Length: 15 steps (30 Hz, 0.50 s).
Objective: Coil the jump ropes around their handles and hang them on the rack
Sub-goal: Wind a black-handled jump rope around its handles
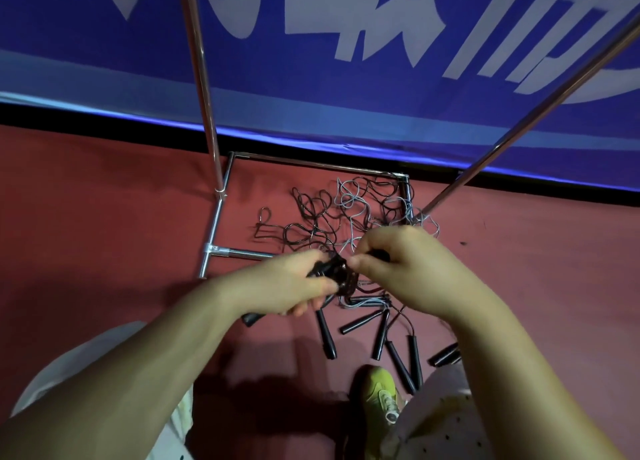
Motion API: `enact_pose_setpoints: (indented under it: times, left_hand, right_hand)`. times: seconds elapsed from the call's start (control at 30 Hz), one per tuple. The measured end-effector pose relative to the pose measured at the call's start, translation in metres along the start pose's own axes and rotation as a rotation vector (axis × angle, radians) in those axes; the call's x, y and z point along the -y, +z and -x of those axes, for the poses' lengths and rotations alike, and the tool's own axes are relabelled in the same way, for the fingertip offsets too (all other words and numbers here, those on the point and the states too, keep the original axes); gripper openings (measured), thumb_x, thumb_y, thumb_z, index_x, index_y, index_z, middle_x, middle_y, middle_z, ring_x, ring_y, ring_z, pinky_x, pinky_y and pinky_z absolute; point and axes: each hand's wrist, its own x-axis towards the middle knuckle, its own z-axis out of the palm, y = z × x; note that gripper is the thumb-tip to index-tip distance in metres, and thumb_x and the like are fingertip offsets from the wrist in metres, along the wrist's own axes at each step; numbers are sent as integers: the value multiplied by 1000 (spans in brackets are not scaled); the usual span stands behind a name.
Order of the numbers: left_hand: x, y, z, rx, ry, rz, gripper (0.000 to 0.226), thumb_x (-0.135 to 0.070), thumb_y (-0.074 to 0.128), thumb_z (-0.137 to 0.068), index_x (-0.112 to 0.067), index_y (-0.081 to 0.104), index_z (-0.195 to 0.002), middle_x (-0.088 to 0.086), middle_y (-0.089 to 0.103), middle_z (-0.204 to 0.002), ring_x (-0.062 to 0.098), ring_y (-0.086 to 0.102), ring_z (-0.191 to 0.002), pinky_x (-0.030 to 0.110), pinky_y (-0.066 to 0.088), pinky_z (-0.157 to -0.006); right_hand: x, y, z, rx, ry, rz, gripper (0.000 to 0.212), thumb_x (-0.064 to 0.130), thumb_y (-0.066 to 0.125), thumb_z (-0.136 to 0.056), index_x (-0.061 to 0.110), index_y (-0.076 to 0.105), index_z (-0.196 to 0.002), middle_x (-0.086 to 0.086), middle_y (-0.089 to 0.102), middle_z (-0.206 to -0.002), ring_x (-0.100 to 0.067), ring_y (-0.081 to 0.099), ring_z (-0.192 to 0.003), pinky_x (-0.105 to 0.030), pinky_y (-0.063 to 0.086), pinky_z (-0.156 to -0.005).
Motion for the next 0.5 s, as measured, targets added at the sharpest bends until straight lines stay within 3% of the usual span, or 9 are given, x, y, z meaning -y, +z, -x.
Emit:
enact_pose_setpoints:
  times: [0.13, 0.27, 0.37, 0.5]
  left_hand:
    - [-11, 18, 4, 195, 57, -29, 12, -17, 50, -97, -22, 49, -87, -10, 57, -66, 5, 48, -50, 19, 38, -47]
    - [-18, 27, 6, 281, 95, 40, 24, -16, 50, -97, -16, 49, -74, -14, 56, -51, 5, 46, -49, 19, 39, -47]
    - [-17, 29, 8, 270, 169, 184, 16, -26, 50, -87, -11, 47, -84, -10, 58, -60, 7, 47, -49, 20, 38, -45]
    - [-14, 24, 9, 118, 221, 429, 36, -27, 48, -83, 2, 43, -103, -5, 58, -62, 10, 44, -46, 20, 34, -39]
  right_hand:
    - [-9, 1, -7, 119, 28, -375, 14, 15, 73, -83, 18, 67, -70, 4, 64, -65, -4, 56, -60, -25, 48, -60]
    - [-15, 10, -15, 197, 67, -726, 19, -1, 66, -84, 9, 61, -68, 5, 57, -50, -2, 50, -45, -13, 39, -49]
    - [-21, 16, -20, 240, 171, -909, 24, 11, 72, -78, 18, 61, -58, 4, 52, -47, -6, 42, -40, -16, 29, -41]
    - [-26, 28, -24, 188, 374, -1151, 29, 29, 77, -67, 19, 54, -52, 1, 43, -48, -8, 29, -39, -21, 12, -47]
